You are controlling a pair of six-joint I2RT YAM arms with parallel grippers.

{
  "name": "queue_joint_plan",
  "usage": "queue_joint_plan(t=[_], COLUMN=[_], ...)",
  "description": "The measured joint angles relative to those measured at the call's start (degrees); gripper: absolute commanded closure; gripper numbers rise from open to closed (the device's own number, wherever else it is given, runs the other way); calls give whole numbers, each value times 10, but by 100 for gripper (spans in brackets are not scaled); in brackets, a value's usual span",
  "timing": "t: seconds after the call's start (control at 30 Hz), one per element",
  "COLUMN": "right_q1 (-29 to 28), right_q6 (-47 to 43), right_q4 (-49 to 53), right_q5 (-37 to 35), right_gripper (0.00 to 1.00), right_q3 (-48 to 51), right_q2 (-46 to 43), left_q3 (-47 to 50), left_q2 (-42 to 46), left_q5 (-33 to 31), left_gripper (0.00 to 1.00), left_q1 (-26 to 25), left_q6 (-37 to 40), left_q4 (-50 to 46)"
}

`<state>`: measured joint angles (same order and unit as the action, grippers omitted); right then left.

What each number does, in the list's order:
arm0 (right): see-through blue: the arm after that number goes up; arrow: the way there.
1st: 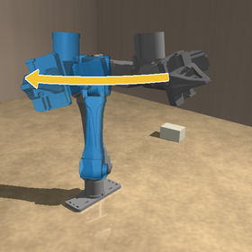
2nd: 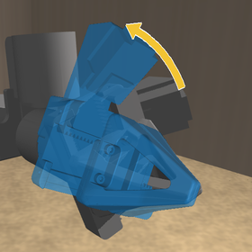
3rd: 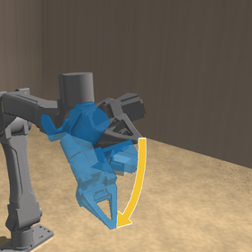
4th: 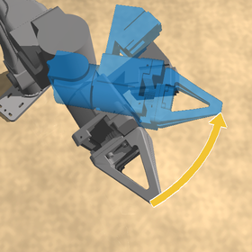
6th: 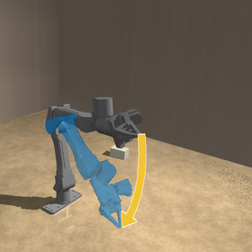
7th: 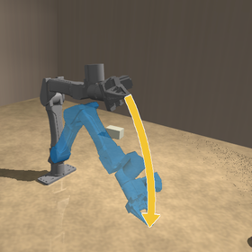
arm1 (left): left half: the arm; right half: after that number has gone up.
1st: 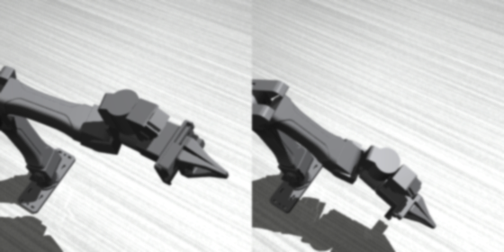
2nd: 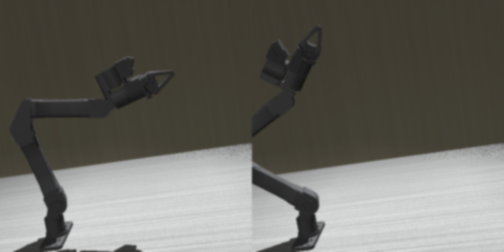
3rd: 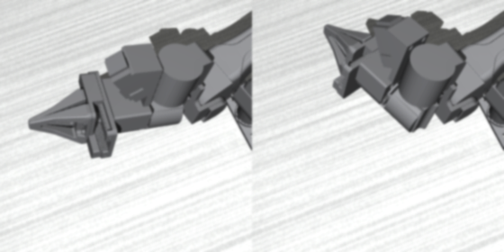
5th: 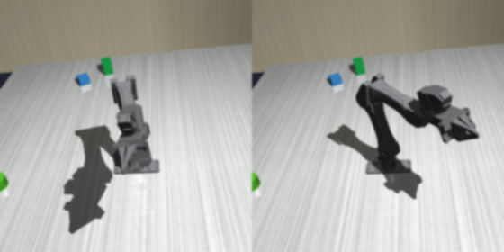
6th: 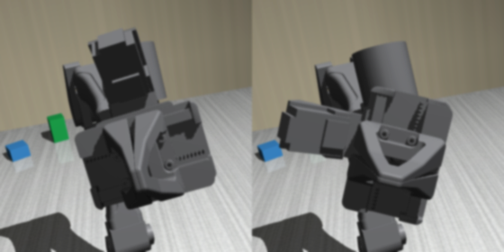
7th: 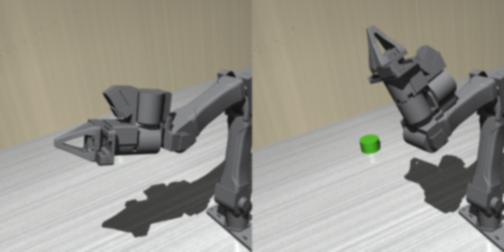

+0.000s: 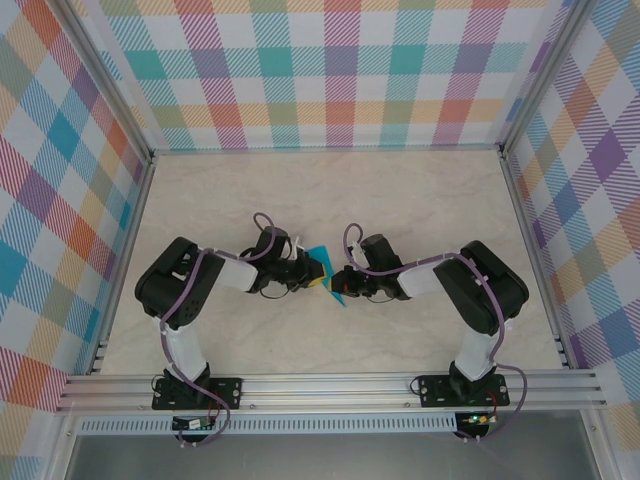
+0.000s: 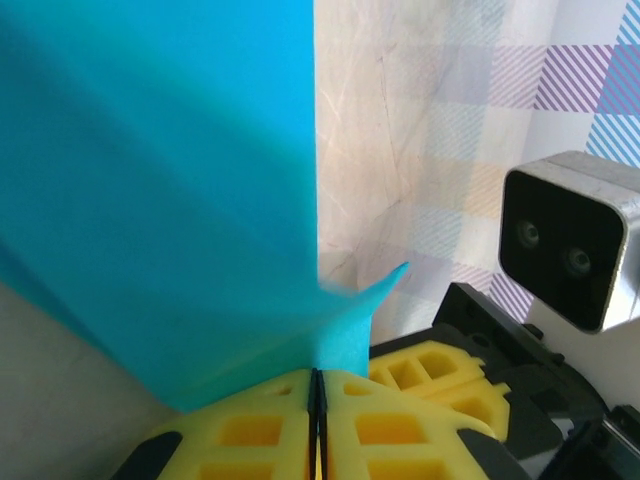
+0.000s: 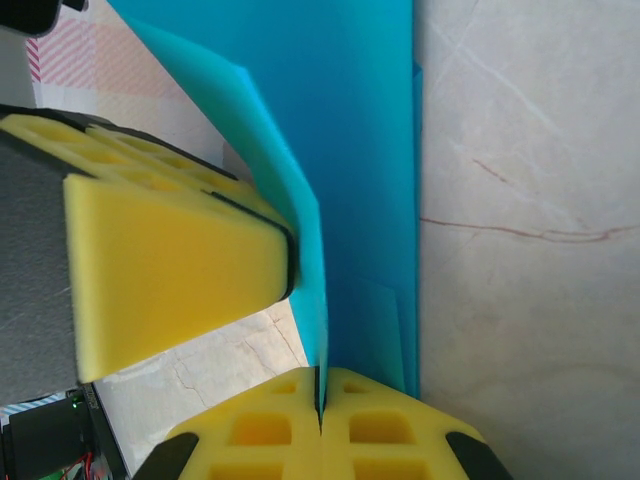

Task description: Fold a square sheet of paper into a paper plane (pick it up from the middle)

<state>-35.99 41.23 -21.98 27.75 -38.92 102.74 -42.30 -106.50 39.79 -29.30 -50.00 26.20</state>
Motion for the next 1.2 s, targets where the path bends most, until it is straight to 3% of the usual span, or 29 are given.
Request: queue_joint_plan(t=[0.27,0.53,0.73,1.0,1.2], right_q1=[0,0,0,0,2], right_q6=[0,4,15,16,17], right_q4=[4,30,61,100,105], right_q5=[2,2,2,-1,-3], right_gripper=[100,86,82,92,94], right_q3=[-2,-14,-12,-12,-12], right_q2=[1,-2,-24,-42,-29], left_q3=[-16,-27,-30,-32,-34], left_q2=[-10,-16,-17,-17,-18], left_q5=[-6,-7,-8,-8,-8], left_gripper=[91,91,91,91,91], left_q1=[-3,-4,-4,-4,-5], left_q6=[21,32,34,34,34], left_q4=[-27,-44,-51,-54,-57])
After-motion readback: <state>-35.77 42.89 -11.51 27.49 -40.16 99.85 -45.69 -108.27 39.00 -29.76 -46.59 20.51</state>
